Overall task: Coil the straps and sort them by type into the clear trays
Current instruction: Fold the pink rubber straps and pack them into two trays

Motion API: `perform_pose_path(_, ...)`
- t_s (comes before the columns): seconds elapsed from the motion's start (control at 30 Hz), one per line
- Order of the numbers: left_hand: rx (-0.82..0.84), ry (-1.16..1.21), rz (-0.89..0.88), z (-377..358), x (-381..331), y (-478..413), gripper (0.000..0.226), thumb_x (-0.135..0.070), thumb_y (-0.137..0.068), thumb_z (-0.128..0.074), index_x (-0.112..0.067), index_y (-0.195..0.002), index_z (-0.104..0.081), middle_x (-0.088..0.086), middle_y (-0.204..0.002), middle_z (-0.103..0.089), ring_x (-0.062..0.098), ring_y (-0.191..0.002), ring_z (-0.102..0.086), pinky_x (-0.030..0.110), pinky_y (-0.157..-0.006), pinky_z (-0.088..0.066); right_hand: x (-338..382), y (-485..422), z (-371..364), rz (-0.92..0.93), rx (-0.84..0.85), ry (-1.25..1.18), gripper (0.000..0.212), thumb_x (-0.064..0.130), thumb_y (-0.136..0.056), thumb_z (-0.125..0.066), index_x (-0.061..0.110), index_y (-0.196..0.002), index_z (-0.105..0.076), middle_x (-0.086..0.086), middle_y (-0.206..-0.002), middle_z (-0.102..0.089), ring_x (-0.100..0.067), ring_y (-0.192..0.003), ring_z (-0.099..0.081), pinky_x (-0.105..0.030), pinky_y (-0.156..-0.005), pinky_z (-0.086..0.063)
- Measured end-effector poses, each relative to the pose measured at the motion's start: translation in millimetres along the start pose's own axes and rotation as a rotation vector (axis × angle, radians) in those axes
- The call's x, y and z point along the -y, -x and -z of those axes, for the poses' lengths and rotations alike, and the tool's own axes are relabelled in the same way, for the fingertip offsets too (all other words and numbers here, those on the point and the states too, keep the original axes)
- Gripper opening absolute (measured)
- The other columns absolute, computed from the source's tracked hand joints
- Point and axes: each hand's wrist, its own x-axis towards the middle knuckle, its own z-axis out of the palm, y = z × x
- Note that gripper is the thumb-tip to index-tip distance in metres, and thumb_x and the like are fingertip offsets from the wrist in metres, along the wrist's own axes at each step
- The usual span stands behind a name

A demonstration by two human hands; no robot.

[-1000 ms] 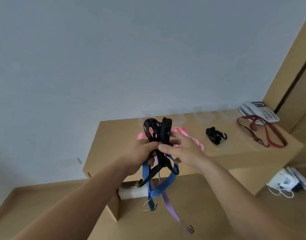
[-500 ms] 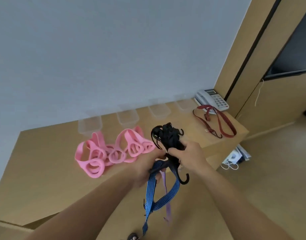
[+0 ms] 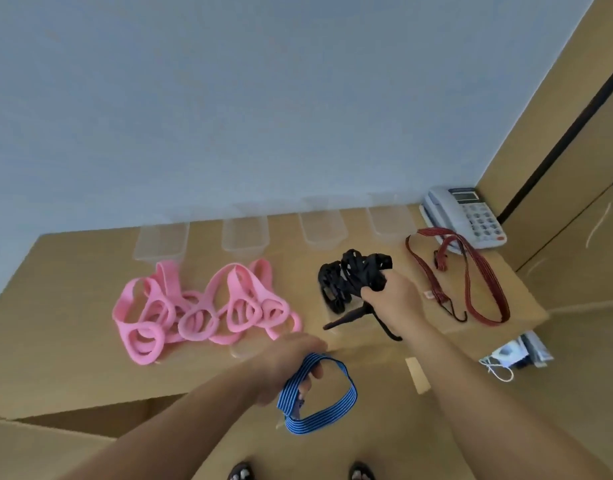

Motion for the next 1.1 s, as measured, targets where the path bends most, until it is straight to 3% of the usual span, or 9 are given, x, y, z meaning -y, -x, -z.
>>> perform_pose_path(0.2,-0.226,0.135,-0.004,-38,-2,-20,0.022,-0.003,-0.094,-0.046,-0.002,-0.111,-0.059,0.013,-0.069,-0.064,0.022,-0.045,-0.048,0.029,-0.049,-0.042,-27,-59,-26,0.066,0.195,0.040,0.025,0.035,-0.087,-0.063,0.016,-0.102,-0.057,-0.002,-0.094,-0.064,-0.016,-0.075,-0.056,-0.028,-0.054,-0.038)
perform_pose_path(0.3,-0.330,0.193,-0.007,-49,-9,-28,0.022,-0.002,-0.095,-0.045,-0.003,-0.110,-0.061,0.013,-0.069,-0.067,0.022,-0.045,-0.053,0.027,-0.046,-0.046,-39,-66,-37,0.074,0.336,0.019,0.043,0.034,-0.086,-0.066,0.010,-0.120,-0.053,-0.009,-0.112,-0.061,-0.029,-0.102,-0.058,-0.037,-0.079,-0.050)
perform_pose_path(0.43,-0.331,0.234,-0.040,-61,-26,-27,0.021,-0.005,-0.097,-0.045,-0.004,-0.112,-0.059,0.013,-0.073,-0.068,0.023,-0.048,-0.055,0.029,-0.049,-0.047,-46,-65,-31,0.119,0.310,0.001,0.055,0.032,-0.087,-0.064,0.006,-0.132,-0.046,-0.014,-0.127,-0.054,-0.031,-0.119,-0.048,-0.044,-0.097,-0.046)
perform_pose_path(0.53,-0.298,0.268,-0.061,-66,-36,-25,0.022,-0.005,-0.098,-0.043,-0.002,-0.116,-0.055,0.015,-0.077,-0.068,0.024,-0.049,-0.056,0.032,-0.053,-0.048,-41,-47,-12,0.235,0.189,-0.151,0.058,0.045,-0.091,-0.058,0.013,-0.138,-0.048,-0.003,-0.136,-0.051,-0.019,-0.126,-0.046,-0.039,-0.102,-0.042)
perform_pose_path(0.63,-0.239,0.352,-0.107,-74,-43,-17,0.028,-0.004,-0.098,-0.038,0.001,-0.120,-0.054,0.017,-0.081,-0.067,0.027,-0.053,-0.057,0.034,-0.054,-0.050,-34,-8,17,0.374,0.470,-0.479,0.057,0.062,-0.086,-0.052,0.029,-0.133,-0.055,0.017,-0.115,-0.066,0.001,-0.111,-0.059,-0.020,-0.092,-0.045)
perform_pose_path(0.7,-0.179,0.429,-0.168,-79,-49,-12,0.036,-0.002,-0.096,-0.032,0.002,-0.119,-0.058,0.020,-0.090,-0.066,0.027,-0.062,-0.062,0.037,-0.058,-0.053,-34,18,29,0.417,0.577,-0.590,0.052,0.063,-0.084,-0.051,0.034,-0.126,-0.057,0.013,-0.112,-0.070,-0.007,-0.111,-0.062,-0.018,-0.092,-0.047)
perform_pose_path(0.87,-0.070,0.523,-0.314,-94,-65,5,0.038,0.008,-0.095,-0.033,0.001,-0.121,-0.059,0.019,-0.107,-0.069,0.030,-0.094,-0.069,0.043,-0.077,-0.058,-35,59,51,0.405,0.492,-0.583,0.083,0.061,-0.065,-0.074,0.040,-0.138,-0.041,0.021,-0.127,-0.058,0.000,-0.123,-0.051,-0.023,-0.102,-0.040)
perform_pose_path(0.97,-0.086,0.473,-0.377,-102,-76,14,0.035,0.010,-0.095,-0.040,-0.001,-0.125,-0.056,0.019,-0.111,-0.067,0.031,-0.097,-0.066,0.041,-0.082,-0.055,-33,71,66,0.382,0.276,-0.503,0.062,0.048,-0.068,-0.080,0.052,-0.120,-0.047,0.028,-0.110,-0.064,0.007,-0.107,-0.058,-0.015,-0.089,-0.046)
perform_pose_path(1.1,-0.088,0.462,-0.437,-113,-85,29,0.028,0.009,-0.096,-0.041,-0.003,-0.115,-0.059,0.015,-0.099,-0.068,0.024,-0.077,-0.068,0.031,-0.069,-0.058,-35,87,83,0.317,0.137,-0.493,0.028,0.029,-0.077,-0.077,0.036,-0.098,-0.061,0.016,-0.089,-0.072,0.000,-0.083,-0.067,-0.028,-0.077,-0.054)
